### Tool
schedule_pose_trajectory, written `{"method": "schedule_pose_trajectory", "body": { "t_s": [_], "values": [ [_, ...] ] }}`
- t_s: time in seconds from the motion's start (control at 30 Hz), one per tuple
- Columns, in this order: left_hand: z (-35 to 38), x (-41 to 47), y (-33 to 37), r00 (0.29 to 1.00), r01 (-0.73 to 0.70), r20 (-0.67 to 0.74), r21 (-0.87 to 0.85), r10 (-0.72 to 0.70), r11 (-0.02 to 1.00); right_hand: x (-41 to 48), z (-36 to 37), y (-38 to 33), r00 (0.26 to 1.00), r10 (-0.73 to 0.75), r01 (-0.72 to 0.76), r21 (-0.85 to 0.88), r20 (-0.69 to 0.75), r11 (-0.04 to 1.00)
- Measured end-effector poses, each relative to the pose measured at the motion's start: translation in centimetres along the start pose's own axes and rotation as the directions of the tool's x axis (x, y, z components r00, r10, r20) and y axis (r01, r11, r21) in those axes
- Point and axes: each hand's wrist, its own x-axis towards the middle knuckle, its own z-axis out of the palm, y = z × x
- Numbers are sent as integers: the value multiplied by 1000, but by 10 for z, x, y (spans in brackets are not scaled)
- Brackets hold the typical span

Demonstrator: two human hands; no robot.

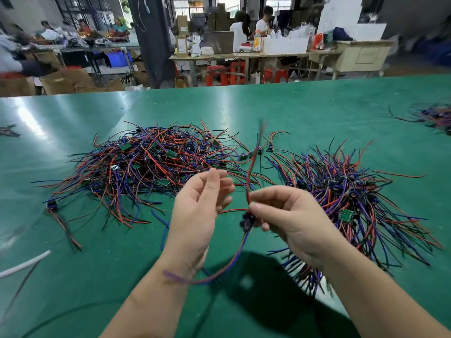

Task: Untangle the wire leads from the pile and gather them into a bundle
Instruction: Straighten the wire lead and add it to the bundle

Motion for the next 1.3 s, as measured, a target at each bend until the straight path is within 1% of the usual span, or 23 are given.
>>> {"method": "schedule_pose_trajectory", "body": {
  "t_s": [0.03, 0.07, 0.1, 0.13, 0.17, 0.2, 0.27, 0.3, 0.37, 0.43, 0.5, 0.57, 0.67, 0.73, 0.77, 0.8, 0.93, 1.03, 1.13, 1.2, 1.3],
  "values": [
    [-1, 1, -1, 996, 86, -5, 76, -86, 993, 2, -2, -2, 998, -23, 24, 23, -59, 999],
    [-1, 0, -2, 979, 198, 13, 137, -202, 971, 3, -5, -3, 993, -40, 44, 34, -107, 998],
    [0, -1, -2, 945, 306, 56, 193, -321, 932, 3, -7, -4, 989, -49, 55, 36, -139, 998],
    [1, -4, -3, 901, 385, 114, 238, -419, 892, 4, -10, -5, 986, -55, 60, 27, -155, 998],
    [2, -7, -4, 863, 426, 170, 265, -477, 865, 4, -11, -6, 985, -60, 63, 12, -162, 998],
    [3, -9, -7, 841, 441, 213, 263, -498, 858, 4, -12, -6, 984, -66, 67, 1, -165, 998],
    [5, -13, -12, 836, 440, 263, 203, -482, 875, 4, -11, -6, 985, -68, 72, 20, -157, 997],
    [6, -14, -13, 842, 436, 267, 173, -468, 883, 4, -10, -5, 987, -66, 72, 36, -144, 997],
    [7, -14, -13, 868, 423, 217, 147, -447, 894, 3, -8, -5, 990, -62, 67, 38, -127, 997],
    [6, -13, -14, 907, 382, 128, 149, -401, 912, 4, -8, -4, 989, -62, 64, 9, -136, 998],
    [4, -12, -14, 938, 324, 79, 139, -337, 936, 5, -9, -2, 986, -70, 68, -16, -150, 998],
    [3, -13, -14, 953, 280, 81, 133, -292, 951, 5, -8, -1, 986, -74, 68, -44, -152, 997],
    [3, -15, -15, 949, 261, 124, 209, -290, 942, 4, -6, 2, 982, -108, 86, -137, -158, 987],
    [2, -15, -15, 931, 270, 170, 271, -322, 924, 5, -7, 3, 969, -174, 128, -242, -176, 962],
    [2, -16, -13, 917, 278, 203, 289, -343, 916, 5, -8, 1, 962, -202, 150, -265, -184, 953],
    [2, -17, -10, 898, 291, 241, 297, -367, 909, 5, -9, -2, 955, -221, 167, -256, -196, 952],
    [2, -20, -2, 804, 325, 402, 320, -438, 890, 2, -20, -17, 941, -227, 205, -110, -253, 973],
    [0, -21, 4, 768, 309, 459, 346, -447, 886, 0, -18, -20, 958, -168, 170, -11, -234, 985],
    [-5, -21, 9, 720, 255, 504, 449, -478, 857, -1, -13, -22, 968, -67, 91, 90, -243, 992],
    [-7, -22, 9, 674, 209, 529, 534, -516, 819, -2, -14, -24, 969, -34, 61, 100, -246, 993],
    [-11, -23, 8, 605, 180, 531, 635, -594, 751, -3, -13, -26, 982, -48, 59, 56, -182, 997]
  ]
}}
